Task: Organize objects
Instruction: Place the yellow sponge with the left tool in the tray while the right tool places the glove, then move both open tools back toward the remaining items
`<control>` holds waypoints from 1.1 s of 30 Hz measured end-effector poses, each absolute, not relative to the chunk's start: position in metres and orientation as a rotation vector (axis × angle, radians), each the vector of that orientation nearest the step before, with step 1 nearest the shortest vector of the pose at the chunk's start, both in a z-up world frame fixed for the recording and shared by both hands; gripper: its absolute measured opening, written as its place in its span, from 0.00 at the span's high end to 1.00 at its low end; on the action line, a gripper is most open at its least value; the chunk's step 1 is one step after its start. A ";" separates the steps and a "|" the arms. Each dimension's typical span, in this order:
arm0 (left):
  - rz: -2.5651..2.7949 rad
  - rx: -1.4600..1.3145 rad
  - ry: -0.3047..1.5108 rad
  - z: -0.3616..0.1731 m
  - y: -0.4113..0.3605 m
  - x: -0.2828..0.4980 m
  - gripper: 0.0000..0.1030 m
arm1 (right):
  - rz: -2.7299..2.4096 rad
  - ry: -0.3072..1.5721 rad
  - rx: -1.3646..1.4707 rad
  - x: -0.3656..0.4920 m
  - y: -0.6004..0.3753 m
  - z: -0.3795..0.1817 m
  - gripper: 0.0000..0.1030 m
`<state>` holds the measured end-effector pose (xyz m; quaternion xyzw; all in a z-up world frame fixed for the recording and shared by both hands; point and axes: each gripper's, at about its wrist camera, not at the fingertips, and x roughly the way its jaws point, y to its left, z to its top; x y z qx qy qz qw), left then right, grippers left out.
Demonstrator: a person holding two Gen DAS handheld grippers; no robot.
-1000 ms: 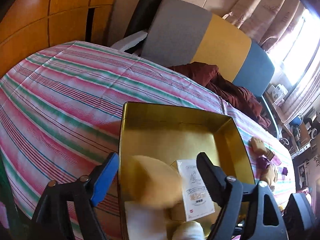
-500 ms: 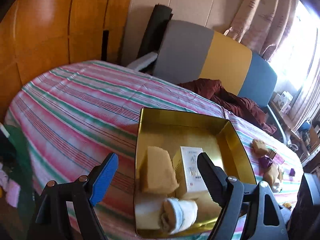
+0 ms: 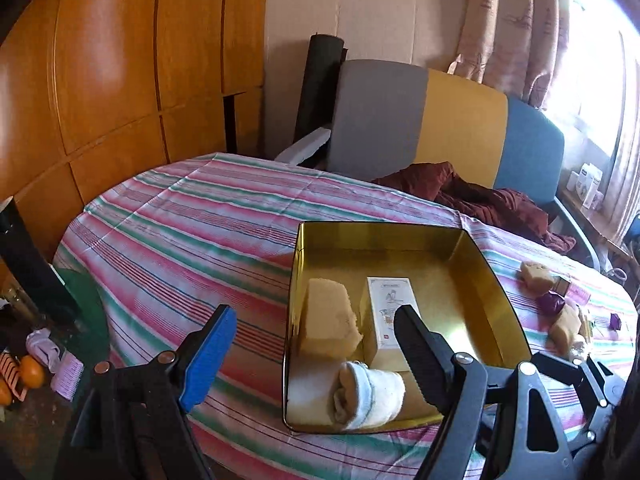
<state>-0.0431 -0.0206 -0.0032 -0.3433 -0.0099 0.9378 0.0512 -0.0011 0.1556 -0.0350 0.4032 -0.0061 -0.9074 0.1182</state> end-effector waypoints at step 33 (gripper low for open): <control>2.790 -0.907 0.319 0.014 0.044 -0.004 0.21 | -2.783 -0.180 1.189 0.012 0.219 -0.033 0.00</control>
